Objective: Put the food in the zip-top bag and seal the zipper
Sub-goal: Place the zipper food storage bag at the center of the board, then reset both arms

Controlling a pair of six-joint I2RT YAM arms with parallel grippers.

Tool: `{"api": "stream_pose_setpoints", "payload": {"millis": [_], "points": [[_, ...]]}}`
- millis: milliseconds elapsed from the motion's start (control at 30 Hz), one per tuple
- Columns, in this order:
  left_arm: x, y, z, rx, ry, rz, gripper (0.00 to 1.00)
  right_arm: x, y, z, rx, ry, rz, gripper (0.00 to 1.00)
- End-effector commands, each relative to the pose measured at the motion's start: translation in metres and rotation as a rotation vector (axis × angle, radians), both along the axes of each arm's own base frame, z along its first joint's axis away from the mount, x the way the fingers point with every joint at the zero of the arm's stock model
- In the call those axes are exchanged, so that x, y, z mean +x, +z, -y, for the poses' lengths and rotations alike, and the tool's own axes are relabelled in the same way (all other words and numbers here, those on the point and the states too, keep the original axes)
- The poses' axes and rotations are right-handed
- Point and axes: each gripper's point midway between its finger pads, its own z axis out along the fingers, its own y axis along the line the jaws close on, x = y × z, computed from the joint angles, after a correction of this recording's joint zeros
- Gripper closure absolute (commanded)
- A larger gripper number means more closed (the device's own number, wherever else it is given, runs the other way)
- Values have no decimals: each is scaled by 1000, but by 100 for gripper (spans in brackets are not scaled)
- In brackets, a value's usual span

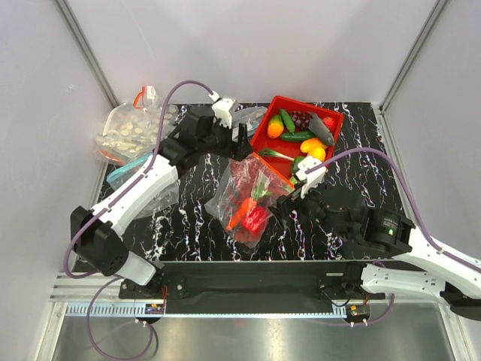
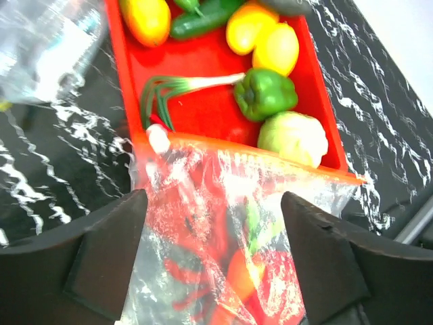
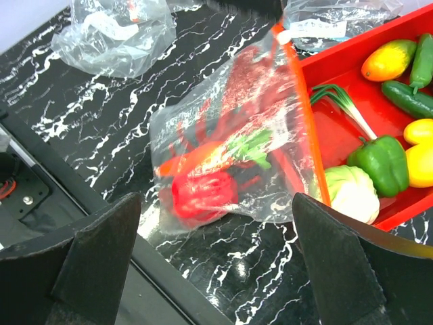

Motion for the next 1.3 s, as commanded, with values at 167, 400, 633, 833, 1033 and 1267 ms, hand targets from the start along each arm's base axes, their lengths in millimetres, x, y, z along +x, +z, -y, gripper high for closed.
{"api": "stream_pose_setpoints", "payload": {"millis": [167,400,633,833,1033,1267], "points": [[-33,110,-64,-4,188,172,1,15,19,14,117,-170,-10,0],[-108,77,-133,59,242,248,1,27,19,42,140,-325,31,0],[-144,29,-169,11,317,307,1,25,18,56,180,-357,43,0],[-157,23,-182,-26,341,380,1,25,4,66,185,-395,41,0],[-159,17,-190,-29,376,381,1,20,-4,74,201,-394,31,0],[-156,10,-184,-5,354,340,1,17,1,78,237,-389,32,0]]}}
